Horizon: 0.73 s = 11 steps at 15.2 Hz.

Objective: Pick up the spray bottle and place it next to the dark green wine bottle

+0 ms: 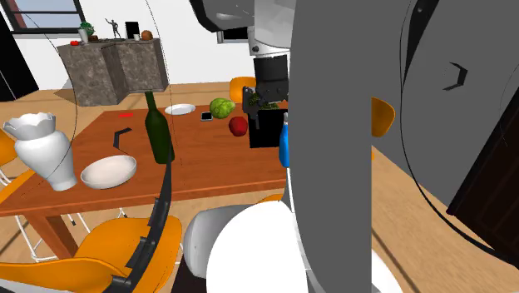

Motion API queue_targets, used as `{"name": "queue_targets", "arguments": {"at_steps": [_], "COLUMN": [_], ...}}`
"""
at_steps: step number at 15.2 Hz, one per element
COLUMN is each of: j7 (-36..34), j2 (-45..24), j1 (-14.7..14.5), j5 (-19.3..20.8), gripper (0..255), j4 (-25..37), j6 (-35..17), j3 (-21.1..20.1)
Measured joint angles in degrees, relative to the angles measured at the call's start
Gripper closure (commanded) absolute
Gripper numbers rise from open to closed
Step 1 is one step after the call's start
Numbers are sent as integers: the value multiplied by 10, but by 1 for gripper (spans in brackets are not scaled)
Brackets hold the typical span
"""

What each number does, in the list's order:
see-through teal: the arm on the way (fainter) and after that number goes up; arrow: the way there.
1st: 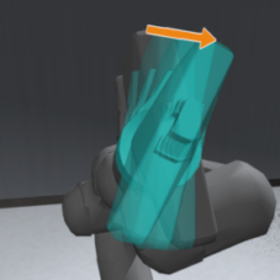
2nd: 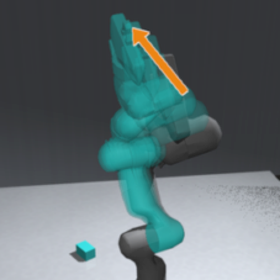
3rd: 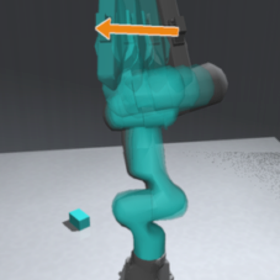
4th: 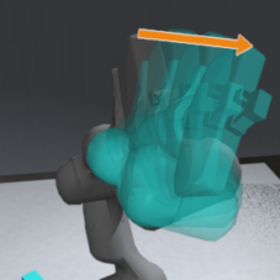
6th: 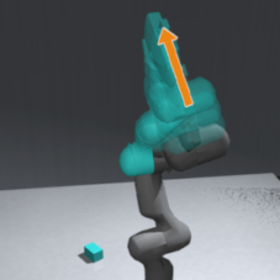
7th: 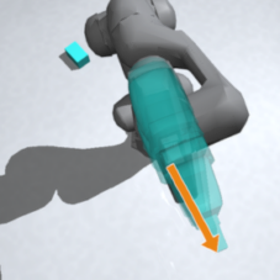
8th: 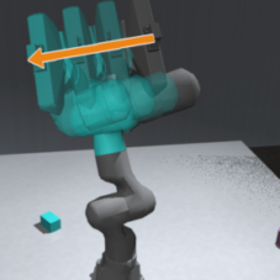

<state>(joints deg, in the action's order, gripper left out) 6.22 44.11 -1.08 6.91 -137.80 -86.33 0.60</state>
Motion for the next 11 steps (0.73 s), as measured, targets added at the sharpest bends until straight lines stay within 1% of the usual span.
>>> {"name": "queue_targets", "arguments": {"at_steps": [1,3,7,11], "j7": [0,4,19,37], "j2": [0,-5,-31,-77], "j1": [0,1,5,7], "j5": [0,2,7,11], "gripper": [0,0,0,0], "j4": [0,-12,-49,-84], "j6": [0,-29,-132,-252], "j3": [0,7,32,61]}}
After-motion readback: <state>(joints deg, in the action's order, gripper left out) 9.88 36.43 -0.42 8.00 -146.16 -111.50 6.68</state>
